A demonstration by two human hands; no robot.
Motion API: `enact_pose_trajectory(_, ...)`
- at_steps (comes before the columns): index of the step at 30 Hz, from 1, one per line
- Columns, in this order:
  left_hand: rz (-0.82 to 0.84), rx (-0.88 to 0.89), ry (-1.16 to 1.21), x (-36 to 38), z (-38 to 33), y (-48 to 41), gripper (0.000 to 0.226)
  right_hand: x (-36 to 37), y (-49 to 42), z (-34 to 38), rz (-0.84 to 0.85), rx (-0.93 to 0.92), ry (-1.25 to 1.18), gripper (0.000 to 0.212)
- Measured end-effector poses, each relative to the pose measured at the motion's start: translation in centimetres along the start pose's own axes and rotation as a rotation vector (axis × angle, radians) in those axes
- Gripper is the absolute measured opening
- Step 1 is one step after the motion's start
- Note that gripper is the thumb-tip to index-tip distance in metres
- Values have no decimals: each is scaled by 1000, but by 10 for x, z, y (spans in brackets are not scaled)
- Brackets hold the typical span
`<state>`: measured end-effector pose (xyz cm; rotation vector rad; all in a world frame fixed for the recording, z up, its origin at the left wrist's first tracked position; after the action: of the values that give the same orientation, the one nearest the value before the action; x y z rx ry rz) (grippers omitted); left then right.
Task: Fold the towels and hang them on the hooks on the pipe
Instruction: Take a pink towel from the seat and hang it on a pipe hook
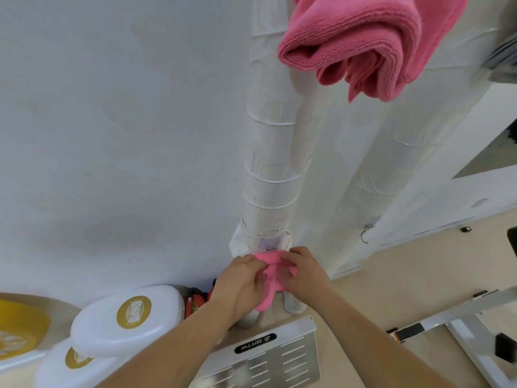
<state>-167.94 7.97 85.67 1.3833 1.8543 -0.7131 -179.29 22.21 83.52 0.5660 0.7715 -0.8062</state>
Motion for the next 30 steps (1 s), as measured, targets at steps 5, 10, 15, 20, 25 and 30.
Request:
enact_pose_trajectory(5,-9,-41,27,-2,-4,3,33,-2,5,5,-17,4,-21,32)
enact_pose_trajectory(10,-3,15,101,4,-3,13,22,-5,19,6,-48,39,-42,29)
enact_pose_trajectory(15,161,-5,187,16,-3,34,18,-8,65,4,-136,183,-118,20)
enact_pose_trajectory(20,386,-15,261,46,-16,71,26,8,146,-15,-254,433,-260,17)
enact_pose_trajectory(25,669,44,264,85,-34,139,30,44,266,-31,-362,730,-397,18)
enact_pose_trajectory(30,931,180,210,120,-67,227,27,82,398,-32,-530,962,-521,16)
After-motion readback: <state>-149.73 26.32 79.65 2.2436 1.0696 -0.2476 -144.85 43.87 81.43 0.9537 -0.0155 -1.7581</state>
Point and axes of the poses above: each hand's wrist, its own y-axis away from the middle knuckle, its own x-axis out of the palm, z = x × y, the point moved 3 cm from there along -y, towards the middle knuckle, and after that the axes turned 1 degree about -y, right-handed, at the moved point
